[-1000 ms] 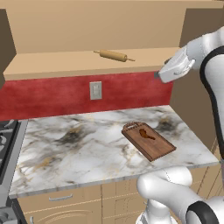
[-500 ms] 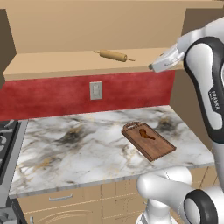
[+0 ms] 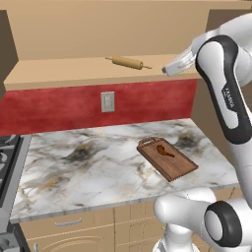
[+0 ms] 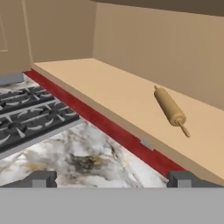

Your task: Open the cabinet, retrieve the rolling pin, and place it next to the meat on the cutting board to prepare for tenderizing.

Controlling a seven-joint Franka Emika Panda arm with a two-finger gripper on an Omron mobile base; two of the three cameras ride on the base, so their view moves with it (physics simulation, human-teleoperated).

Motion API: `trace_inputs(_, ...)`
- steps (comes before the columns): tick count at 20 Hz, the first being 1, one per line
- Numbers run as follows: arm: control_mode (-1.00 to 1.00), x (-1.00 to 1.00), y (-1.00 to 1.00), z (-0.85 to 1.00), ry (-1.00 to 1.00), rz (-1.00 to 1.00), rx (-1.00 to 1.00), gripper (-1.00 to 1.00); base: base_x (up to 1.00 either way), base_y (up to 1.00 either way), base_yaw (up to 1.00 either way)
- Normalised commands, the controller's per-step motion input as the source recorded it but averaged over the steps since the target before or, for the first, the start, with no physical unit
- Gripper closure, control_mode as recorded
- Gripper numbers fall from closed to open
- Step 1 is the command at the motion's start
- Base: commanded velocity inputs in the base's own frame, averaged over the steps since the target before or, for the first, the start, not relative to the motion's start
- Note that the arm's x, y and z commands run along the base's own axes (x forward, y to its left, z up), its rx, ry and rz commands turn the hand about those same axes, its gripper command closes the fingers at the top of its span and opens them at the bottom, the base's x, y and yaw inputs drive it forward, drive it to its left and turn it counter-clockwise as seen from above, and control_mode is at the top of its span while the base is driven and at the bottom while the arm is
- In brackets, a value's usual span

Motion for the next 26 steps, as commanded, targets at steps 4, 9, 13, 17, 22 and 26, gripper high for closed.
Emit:
trace_inputs(4, -1.00, 0.17, -0.05, 0.00, 0.00, 0.00, 0.00, -1.00, 0.00, 0.00, 0.00)
trace_inputs(9, -1.00, 0.20, 0.00, 0.00, 0.00, 0.00, 0.00, -1.00, 0.00, 0.00, 0.00)
trace_inputs(13, -1.00, 0.25, 0.00, 0.00, 0.00, 0.00, 0.00, -1.00, 0.00, 0.00, 0.00)
trace_inputs(17, -1.00, 0.26, 0.03, 0.00, 0.02, 0.00, 0.00, -1.00, 0.00, 0.00, 0.00)
trace_inputs(22, -1.00, 0.27, 0.02, 0.00, 0.03, 0.00, 0.00, -1.00, 0.00, 0.00, 0.00)
trace_inputs(26, -1.00, 0.20, 0.02, -0.04, 0.01, 0.00, 0.00, -1.00, 0.00, 0.00, 0.00)
